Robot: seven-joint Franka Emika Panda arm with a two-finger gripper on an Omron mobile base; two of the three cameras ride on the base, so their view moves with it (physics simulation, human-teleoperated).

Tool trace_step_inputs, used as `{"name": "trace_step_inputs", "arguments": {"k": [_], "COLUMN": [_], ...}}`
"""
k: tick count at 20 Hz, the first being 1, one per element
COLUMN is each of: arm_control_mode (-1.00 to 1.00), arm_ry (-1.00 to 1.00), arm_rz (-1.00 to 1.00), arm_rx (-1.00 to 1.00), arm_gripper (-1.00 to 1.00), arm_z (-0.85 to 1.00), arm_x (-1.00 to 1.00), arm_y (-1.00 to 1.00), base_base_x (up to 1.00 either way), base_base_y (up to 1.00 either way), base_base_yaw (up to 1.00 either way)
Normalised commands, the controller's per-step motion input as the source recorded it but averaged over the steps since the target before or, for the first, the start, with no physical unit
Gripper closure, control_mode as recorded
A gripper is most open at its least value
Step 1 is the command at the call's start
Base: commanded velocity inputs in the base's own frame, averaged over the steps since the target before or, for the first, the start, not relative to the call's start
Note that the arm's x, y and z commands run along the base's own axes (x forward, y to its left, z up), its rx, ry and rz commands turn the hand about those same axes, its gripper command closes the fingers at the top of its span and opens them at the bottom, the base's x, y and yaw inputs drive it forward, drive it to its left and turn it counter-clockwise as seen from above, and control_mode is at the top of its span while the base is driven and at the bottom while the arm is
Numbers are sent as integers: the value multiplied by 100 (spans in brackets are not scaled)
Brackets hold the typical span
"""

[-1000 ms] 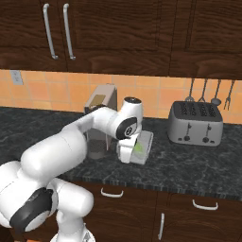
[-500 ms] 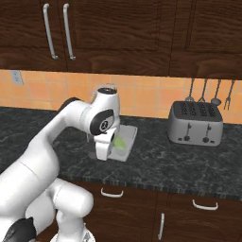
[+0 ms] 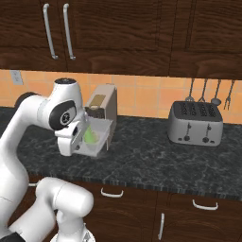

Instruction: Take the meat container that has the shrimp and place it on the second highest rack of the freezer. Then take the vegetable container that has the garlic and corn and place it on the highest rack of the freezer.

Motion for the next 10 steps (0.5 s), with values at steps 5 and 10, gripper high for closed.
{"name": "trace_step_inputs", "arguments": {"k": [5, 10], "arm_control_mode": [-100, -100], "arm_ry": [2, 1], "arm_rz": [0, 3], "arm_rx": [0, 0], "arm_gripper": [100, 100], "arm_z": [31, 9], "arm_x": [-11, -4], "arm_y": [12, 8], "base_base_x": [0, 0], "base_base_y": [0, 0], "base_base_yaw": [0, 0]}}
